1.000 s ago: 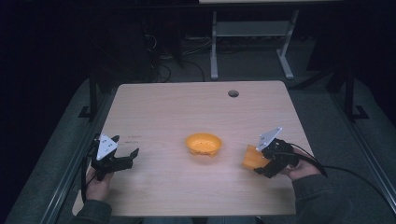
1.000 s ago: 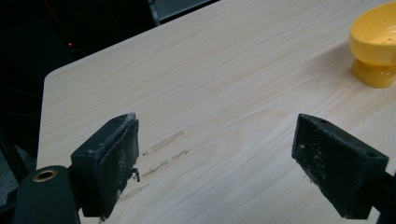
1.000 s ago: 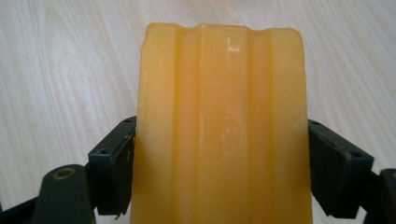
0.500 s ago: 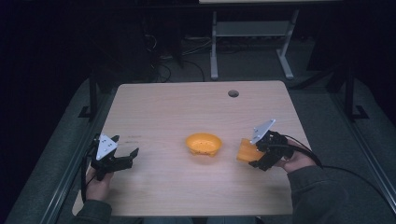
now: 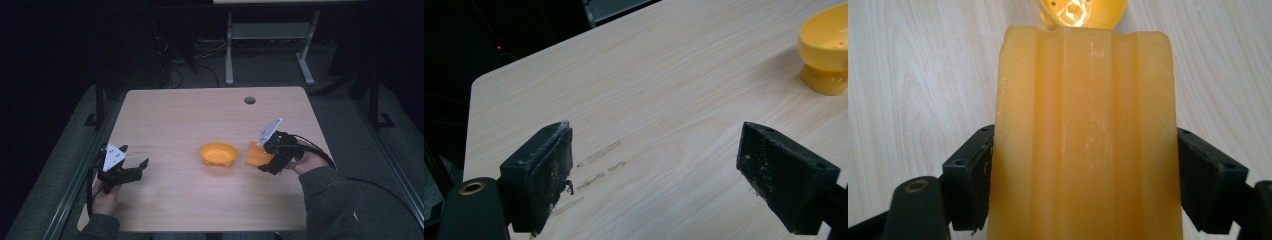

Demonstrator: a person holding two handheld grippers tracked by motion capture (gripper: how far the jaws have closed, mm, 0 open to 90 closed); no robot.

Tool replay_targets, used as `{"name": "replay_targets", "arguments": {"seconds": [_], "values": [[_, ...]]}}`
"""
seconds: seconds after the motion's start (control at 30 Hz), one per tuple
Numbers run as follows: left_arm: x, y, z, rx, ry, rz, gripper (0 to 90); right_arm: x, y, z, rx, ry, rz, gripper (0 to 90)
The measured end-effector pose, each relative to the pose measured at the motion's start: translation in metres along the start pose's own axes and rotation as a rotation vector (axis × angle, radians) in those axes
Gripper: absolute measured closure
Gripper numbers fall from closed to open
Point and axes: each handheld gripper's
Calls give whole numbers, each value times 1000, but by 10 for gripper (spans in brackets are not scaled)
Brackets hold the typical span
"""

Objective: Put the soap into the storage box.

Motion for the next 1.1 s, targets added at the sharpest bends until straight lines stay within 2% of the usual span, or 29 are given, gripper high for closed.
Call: {"name": "replay_targets", "arguments": {"seconds": [0.57,1.1], "values": [[0,0,0,4,1,0,142,16,-5,-30,-15,33,-17,206],[0,0,0,9,7,-3,141,24,-15,-59,-35,74,-38,206]]}}
Point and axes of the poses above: each handheld gripper's, and its own axes: y roughly backward along the jaws, z roughly out of its underside, x roughly to its right, and after that the axes turned 11 degrees about -z, right-handed
